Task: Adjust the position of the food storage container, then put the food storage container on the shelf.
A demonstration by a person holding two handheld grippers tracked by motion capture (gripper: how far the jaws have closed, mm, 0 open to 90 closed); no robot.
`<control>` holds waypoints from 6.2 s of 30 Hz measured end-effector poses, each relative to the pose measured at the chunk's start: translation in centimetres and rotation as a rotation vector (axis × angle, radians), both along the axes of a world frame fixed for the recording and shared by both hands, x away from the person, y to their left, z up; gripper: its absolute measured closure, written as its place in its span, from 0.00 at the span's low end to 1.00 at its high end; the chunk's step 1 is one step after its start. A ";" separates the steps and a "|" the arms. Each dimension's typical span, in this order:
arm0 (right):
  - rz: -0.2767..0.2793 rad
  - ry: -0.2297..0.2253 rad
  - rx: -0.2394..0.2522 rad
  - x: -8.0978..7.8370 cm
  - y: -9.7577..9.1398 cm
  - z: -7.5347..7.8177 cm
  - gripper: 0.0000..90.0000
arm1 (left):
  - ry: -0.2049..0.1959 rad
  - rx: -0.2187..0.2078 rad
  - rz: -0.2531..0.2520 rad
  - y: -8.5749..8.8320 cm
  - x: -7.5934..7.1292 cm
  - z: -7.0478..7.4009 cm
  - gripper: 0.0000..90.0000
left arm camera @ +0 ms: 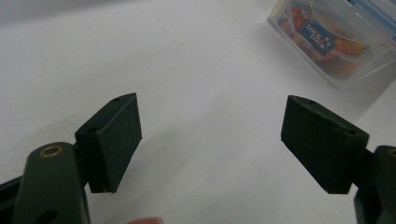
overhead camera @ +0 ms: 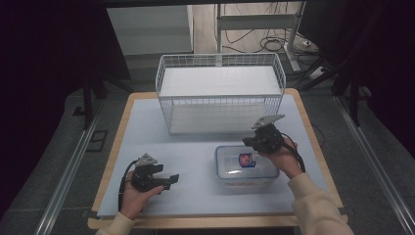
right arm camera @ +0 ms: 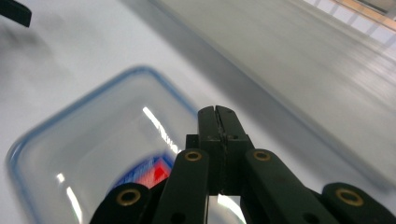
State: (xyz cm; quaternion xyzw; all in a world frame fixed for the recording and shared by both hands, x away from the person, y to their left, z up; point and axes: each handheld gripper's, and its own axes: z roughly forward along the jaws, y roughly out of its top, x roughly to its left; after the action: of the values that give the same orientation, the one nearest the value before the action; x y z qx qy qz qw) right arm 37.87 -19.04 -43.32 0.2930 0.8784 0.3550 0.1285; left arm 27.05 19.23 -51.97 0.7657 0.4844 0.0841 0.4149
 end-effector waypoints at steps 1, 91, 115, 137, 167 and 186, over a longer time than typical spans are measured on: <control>-0.007 -0.001 0.007 -0.4 -0.5 0.0 1.00 | -0.003 0.000 -0.001 0.0 0.0 0.1 0.22; -0.239 0.126 0.280 -5.6 -12.8 -2.1 0.27 | 0.334 -0.361 -0.172 -12.7 6.4 0.0 0.23; -0.208 0.473 0.330 -1.3 -10.7 -5.3 0.26 | 0.335 -0.387 -0.167 -12.1 6.3 0.1 0.35; -0.206 0.497 0.428 -2.6 -11.7 -4.9 0.46 | 0.239 -0.388 -0.160 -11.8 4.2 0.8 0.48; -0.185 0.436 0.470 -4.2 -11.7 -4.5 0.55 | 0.173 -0.362 -0.148 -11.1 3.3 1.6 0.57; -0.159 0.353 0.502 -4.2 -10.2 -2.0 0.55 | 0.102 -0.367 -0.143 -9.4 3.3 4.3 0.58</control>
State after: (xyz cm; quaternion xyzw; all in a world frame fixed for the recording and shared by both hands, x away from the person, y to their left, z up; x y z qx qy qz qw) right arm 33.69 -29.29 -45.35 0.4402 0.7466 0.4932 -0.0748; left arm 30.33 9.78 -47.68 0.7129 0.4564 -0.0744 0.5272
